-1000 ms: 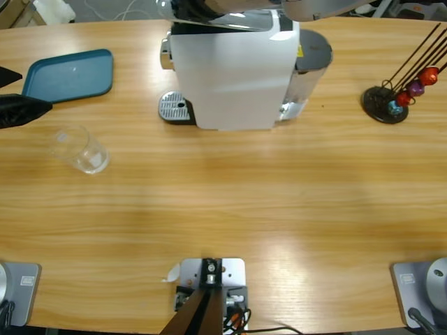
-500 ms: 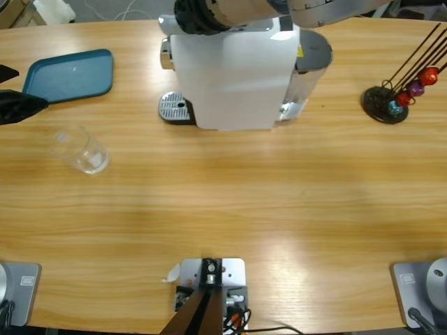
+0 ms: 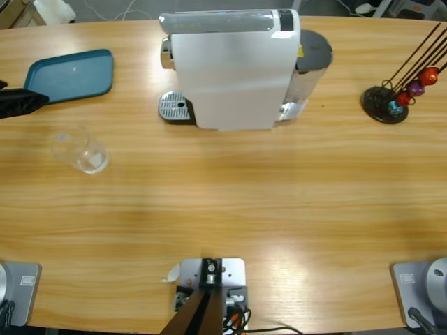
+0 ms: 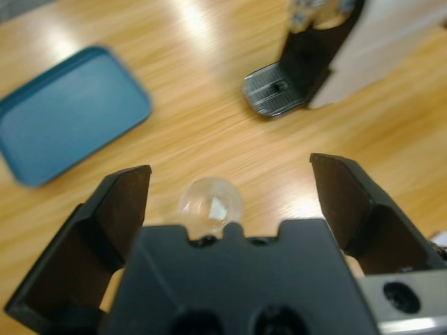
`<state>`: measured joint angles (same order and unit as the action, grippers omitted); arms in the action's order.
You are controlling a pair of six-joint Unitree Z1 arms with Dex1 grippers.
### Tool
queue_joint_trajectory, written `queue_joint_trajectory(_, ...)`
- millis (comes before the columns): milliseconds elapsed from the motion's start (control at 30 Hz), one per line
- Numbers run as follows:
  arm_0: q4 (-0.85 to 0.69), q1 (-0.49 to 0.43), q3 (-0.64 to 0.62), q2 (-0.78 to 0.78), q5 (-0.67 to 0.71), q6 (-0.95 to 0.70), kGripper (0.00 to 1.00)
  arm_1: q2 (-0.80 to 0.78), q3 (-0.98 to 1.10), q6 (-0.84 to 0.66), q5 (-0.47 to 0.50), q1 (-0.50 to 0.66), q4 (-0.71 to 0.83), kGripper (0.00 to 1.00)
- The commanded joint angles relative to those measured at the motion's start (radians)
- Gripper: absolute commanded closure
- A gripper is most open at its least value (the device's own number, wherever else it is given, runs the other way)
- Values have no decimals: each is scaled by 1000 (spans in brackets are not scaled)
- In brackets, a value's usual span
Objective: Pour coffee
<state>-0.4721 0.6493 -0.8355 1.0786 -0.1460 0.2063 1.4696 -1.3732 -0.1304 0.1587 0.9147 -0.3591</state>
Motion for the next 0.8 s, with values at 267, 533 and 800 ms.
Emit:
queue_joint_trajectory(267,-41,25,208,14,-9,257,0,-171,385,-63,25,-10,57,0)
queue_joint_trajectory(533,243,76,391,127,-30,294,0,-215,428,-63,24,-10,46,0)
queue_joint_trajectory(800,401,76,396,238,-76,155,0,-221,424,-59,27,-15,14,0)
